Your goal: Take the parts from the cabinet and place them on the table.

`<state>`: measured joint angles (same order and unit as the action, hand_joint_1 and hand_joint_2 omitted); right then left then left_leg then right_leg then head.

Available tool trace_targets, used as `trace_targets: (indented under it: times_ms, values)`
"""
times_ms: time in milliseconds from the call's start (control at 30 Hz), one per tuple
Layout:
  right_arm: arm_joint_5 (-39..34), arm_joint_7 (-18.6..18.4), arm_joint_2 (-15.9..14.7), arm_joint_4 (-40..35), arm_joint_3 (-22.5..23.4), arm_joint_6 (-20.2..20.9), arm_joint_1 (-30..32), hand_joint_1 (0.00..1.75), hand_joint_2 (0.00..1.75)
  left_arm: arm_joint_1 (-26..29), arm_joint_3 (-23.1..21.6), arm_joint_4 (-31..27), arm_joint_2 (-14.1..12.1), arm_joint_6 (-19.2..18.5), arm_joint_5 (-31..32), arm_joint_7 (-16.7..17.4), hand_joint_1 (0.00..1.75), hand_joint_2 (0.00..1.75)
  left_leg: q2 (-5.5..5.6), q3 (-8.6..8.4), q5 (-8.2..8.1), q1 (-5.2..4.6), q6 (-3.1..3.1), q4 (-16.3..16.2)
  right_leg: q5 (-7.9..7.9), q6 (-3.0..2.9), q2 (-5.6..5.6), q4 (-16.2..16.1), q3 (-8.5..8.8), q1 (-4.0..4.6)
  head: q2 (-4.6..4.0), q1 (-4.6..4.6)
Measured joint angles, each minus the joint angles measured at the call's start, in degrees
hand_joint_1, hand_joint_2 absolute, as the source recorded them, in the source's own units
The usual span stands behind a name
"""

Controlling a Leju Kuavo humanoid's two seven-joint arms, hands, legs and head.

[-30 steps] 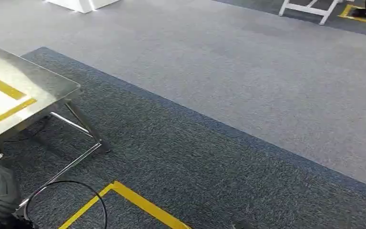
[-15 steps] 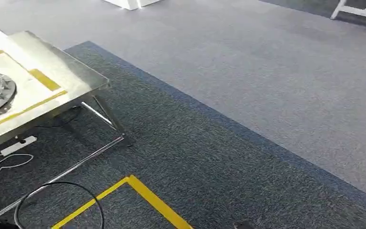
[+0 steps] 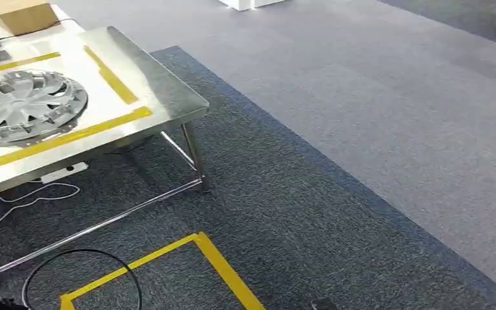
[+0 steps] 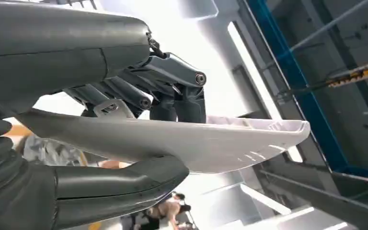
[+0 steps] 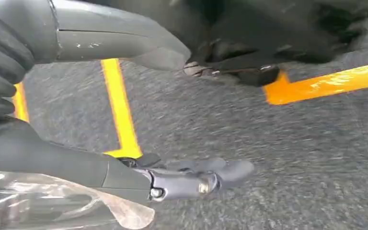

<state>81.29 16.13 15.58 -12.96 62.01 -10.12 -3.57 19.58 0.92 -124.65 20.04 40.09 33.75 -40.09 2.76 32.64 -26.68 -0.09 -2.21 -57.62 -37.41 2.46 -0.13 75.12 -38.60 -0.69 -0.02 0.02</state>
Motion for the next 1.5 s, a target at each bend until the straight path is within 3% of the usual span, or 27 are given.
trace_targets:
  times_ms: [67, 100, 133, 267, 300, 367, 433, 467, 533, 600, 633, 667, 767, 800, 867, 933, 967, 1033, 1100, 1133, 1167, 1267, 1300, 1367, 1400, 1467, 1500]
  values:
    - [-0.11, 0.15, -0.09, 0.0, 0.0, 0.15, -0.03, 0.0, 1.75, 0.03, 0.0, 0.0, 0.02, 0.0, -0.09, 0.0, 1.75, 1.75, 1.87, -0.13, -0.19, 0.22, 0.3, -0.28, 6.47, -0.01, 0.87, -9.61, 3.56, -0.13, 0.0, 0.02]
    - [-0.22, 0.31, -0.09, 0.0, 0.0, 0.22, -0.06, 0.0, 1.75, 0.04, -0.13, 0.0, 0.07, 0.0, -0.07, 0.0, 1.75, 1.75, 2.52, -0.08, -0.4, 0.34, 0.61, -0.58, 8.66, 0.1, 2.62, -14.42, 5.51, -0.39, 0.0, 0.07]
    - [-0.37, 0.37, -0.07, 0.09, -0.04, 0.33, -0.07, 0.0, 1.75, 0.05, -0.26, 0.0, 0.11, 0.0, 0.0, 0.0, 1.75, 1.75, 3.07, 0.3, -0.67, 0.05, 1.09, -1.01, 7.39, 0.14, 6.21, -15.81, 6.08, -0.78, 0.0, 0.13]
    - [-0.72, 0.5, -0.02, 0.13, -0.07, 0.46, -0.05, 0.0, 1.75, 0.31, -0.5, -0.04, 0.09, 0.0, 0.42, 0.0, 1.75, 1.75, 5.87, 1.14, -0.19, 0.42, 2.18, -1.12, 7.63, -1.46, 3.85, -16.23, 6.99, -0.76, 0.0, 0.07]
    - [-0.76, 0.55, 0.07, 0.24, -0.07, 0.57, -0.06, 0.0, 1.75, 0.47, -0.53, -0.04, 0.09, 0.0, 0.55, 0.0, 1.75, 1.75, 4.92, 1.16, -0.58, 0.35, 2.32, -1.59, 7.72, -1.77, 2.9, -16.43, 7.18, -0.92, 0.0, 0.11]
    - [-1.03, 1.07, 0.04, 0.26, -0.09, 0.81, -0.04, 0.0, 1.75, 0.4, -0.85, 0.0, 0.09, 0.0, 0.52, 0.0, 1.75, 1.75, -0.56, 3.92, -4.1, 0.1, 2.94, -7.52, 7.47, -2.34, 1.49, -16.47, 7.38, -0.74, 0.0, -0.9]
    - [-1.22, 1.55, -0.18, 0.26, -0.07, 1.18, 0.39, 0.0, 1.75, 0.3, -1.6, 0.15, -0.11, 0.0, 0.42, 0.0, 1.75, 1.75, -2.0, 8.27, -7.83, 0.32, 3.17, -16.52, 7.2, -2.6, -0.56, -16.46, 7.48, -0.46, 0.0, -0.87]
    - [-1.38, 1.62, -0.39, 0.26, -0.07, 1.2, 0.49, 0.0, 1.75, 0.27, -1.97, 0.22, -0.15, 0.0, 0.37, 0.0, 1.75, 1.75, -2.16, 9.35, -8.14, 0.36, 3.16, -18.66, 7.11, -2.67, -1.42, -16.45, 7.54, -0.4, 0.0, -0.9]
    - [-1.66, 1.66, -0.5, 0.26, -0.04, 1.2, 0.42, 0.0, 1.75, 0.19, -2.45, 0.24, -0.22, -0.02, 0.17, 0.0, 1.75, 1.75, -2.33, 7.64, -4.92, 0.35, 2.83, -15.24, 6.85, -2.65, -2.85, -16.45, 7.82, -0.24, 0.0, -0.92]
    - [-1.77, 1.68, -0.5, 0.26, -0.07, 1.2, 0.17, 0.0, 1.75, 0.07, -3.19, 0.22, -0.31, -0.02, -0.77, 0.0, 1.75, 1.75, -4.04, 2.38, 0.12, -0.03, 1.76, -5.01, 6.45, -2.54, -4.05, -16.48, 8.49, -0.02, 0.0, -0.92]
    - [-1.77, 1.68, -0.5, 0.28, -0.07, 1.2, 0.16, 0.0, 1.75, -0.04, -3.6, 0.24, -0.41, -0.02, -0.92, 0.0, 1.75, 1.75, -6.95, 0.92, -0.63, -0.69, 1.11, -2.51, 6.25, -2.32, -4.51, -16.54, 8.58, 0.08, 0.0, -0.76]
    - [-1.77, 1.73, -0.52, 0.28, -0.07, 1.18, 0.12, 0.0, 1.75, -0.2, -3.87, 0.24, -0.42, -0.09, -1.05, 0.02, 1.75, 1.75, -7.12, 0.74, -0.86, -1.09, 0.94, -1.4, 5.98, -1.86, -5.11, -16.43, 8.65, 0.4, 0.0, -1.01]
    - [-1.66, 1.62, -0.57, 0.28, -0.07, 1.14, -0.04, 0.0, 1.75, -0.22, -4.0, 0.24, -0.52, -0.07, -1.53, 0.02, 1.75, 1.75, -5.14, 1.17, -0.76, -1.16, 0.59, -1.32, 5.91, -1.07, -7.1, -17.03, 9.29, 0.36, 0.0, -0.81]
    - [-1.64, 1.6, -0.57, 0.28, -0.07, 1.14, -0.12, 0.0, 1.75, -0.21, -4.08, 0.22, -0.52, -0.04, -1.7, 0.02, 1.75, 1.75, -4.53, 0.39, -0.26, -0.41, 0.21, -0.3, 5.41, -0.58, -6.67, -16.96, 9.03, 0.37, 0.0, -0.85]
    - [-1.62, 1.62, -0.7, 0.28, -0.09, 1.11, -0.23, 0.0, 1.75, -0.38, -4.55, 0.24, -0.55, -0.04, -1.9, 0.02, 1.75, 1.75, -3.56, 0.21, -0.12, -0.19, -0.1, -0.08, 2.79, -0.22, -1.21, -12.33, 7.1, 0.11, 0.0, -0.33]
    - [-1.6, 1.62, -0.87, 0.28, -0.09, 1.14, 0.12, 0.0, 1.75, -0.41, -4.92, 0.28, -0.63, -0.04, -2.29, 0.0, 1.75, 1.75, -2.27, 0.25, -0.26, -0.18, -0.33, -0.09, -1.19, 0.07, 0.01, -2.66, 2.07, 0.0, 0.0, -0.13]
    - [-1.82, 1.62, -0.87, 0.28, -0.07, 1.11, 0.19, 0.0, 1.75, -0.39, -4.96, 0.39, -0.68, -0.04, -2.69, 0.0, 1.75, 1.75, -1.45, 0.23, -0.27, -0.18, -0.33, -0.12, -1.66, 0.2, 0.04, 0.42, 0.11, 0.01, 0.0, -0.13]
    - [-1.84, 1.44, -0.85, 0.31, -0.07, 1.07, 0.22, 0.0, 1.75, -0.41, -5.09, 0.66, -0.74, -0.04, -3.26, 0.02, 1.75, 1.75, 0.19, 0.03, -0.33, -0.14, -0.24, -0.19, 1.75, 0.26, 0.07, -1.89, 0.21, -0.04, 0.0, -0.13]
    - [-1.9, 1.42, -0.87, 0.31, -0.06, 0.96, 0.26, 0.0, 1.75, -0.44, -5.22, 0.81, -0.77, -0.04, -3.54, 0.0, 1.75, 1.75, 1.88, -0.17, -0.69, 0.1, 0.3, -0.57, 8.13, 0.26, 1.63, -12.58, 4.61, -0.28, 0.0, -0.09]
    - [-1.88, 1.36, -0.87, 0.33, -0.07, 0.96, 0.24, 0.0, 1.75, -0.5, -5.29, 0.9, -0.77, -0.07, -3.63, 0.0, 1.75, 1.75, 2.31, -0.02, -0.87, 0.22, 0.57, -0.79, 8.03, 0.22, 4.76, -15.15, 5.82, -0.63, 0.0, -0.11]
    - [-1.9, 1.14, -0.81, 0.42, -0.07, 0.96, 0.23, 0.0, 1.75, -0.61, -5.33, 1.01, -0.77, -0.07, -3.76, 0.02, 1.75, 1.75, 3.06, 0.46, -1.06, -0.11, 0.95, -1.53, 7.5, 0.0, 5.75, -16.68, 6.31, -0.83, 0.0, -0.09]
    - [-1.92, 0.48, -0.64, 0.44, -0.07, 0.96, 0.2, 0.0, 1.75, -0.57, -5.4, 1.2, -0.94, -0.09, -4.31, 0.02, 1.75, 1.75, 4.76, 0.85, -0.54, 0.33, 1.78, -1.08, 7.52, -1.03, 4.09, -16.17, 6.8, -0.32, 0.0, -0.22]
    - [-1.92, 0.35, -0.37, 0.46, -0.04, 0.96, 0.21, 0.0, 1.75, -0.6, -5.4, 1.27, -0.96, -0.11, -4.35, 0.0, 1.75, 1.75, 5.25, 0.99, -0.79, 0.35, 2.06, -1.29, 7.75, -1.55, 3.27, -16.62, 7.1, -0.83, 0.0, -0.15]
    - [-2.01, 0.13, -0.24, 0.46, -0.07, 0.79, 0.17, 0.0, 1.75, -0.9, -5.4, 1.42, -1.03, -0.09, -4.57, 0.0, 1.75, 1.75, 0.08, 2.63, -3.18, -0.01, 2.67, -5.29, 7.51, -2.25, 1.8, -16.71, 7.5, -0.75, 0.0, -0.88]
    - [-2.07, -0.11, -0.24, 0.46, -0.07, 0.74, 0.29, 0.0, 1.75, -1.05, -5.4, 1.6, -1.09, -0.09, -4.74, 0.0, 1.75, 1.75, -1.25, 4.82, -5.29, 0.12, 2.93, -9.8, 7.35, -2.47, 0.92, -16.71, 7.66, -0.62, 0.0, -0.76]
    - [-2.19, -0.28, -0.26, 0.44, -0.04, 0.7, 0.63, 0.0, 1.75, -0.99, -5.4, 2.06, -1.2, -0.09, -4.85, 0.0, 1.75, 1.75, -2.05, 8.87, -7.93, 0.36, 3.17, -17.6, 7.03, -2.6, -0.83, -16.7, 7.83, -0.52, 0.0, -0.79]
    - [-2.23, -0.28, -0.26, 0.44, -0.02, 0.7, 0.69, 0.0, 1.75, -0.99, -5.4, 2.36, -1.27, -0.09, -4.85, 0.02, 1.75, 1.75, -2.1, 9.51, -7.5, 0.47, 3.18, -18.53, 6.88, -2.6, -1.69, -16.7, 7.97, -0.51, 0.0, -0.79]
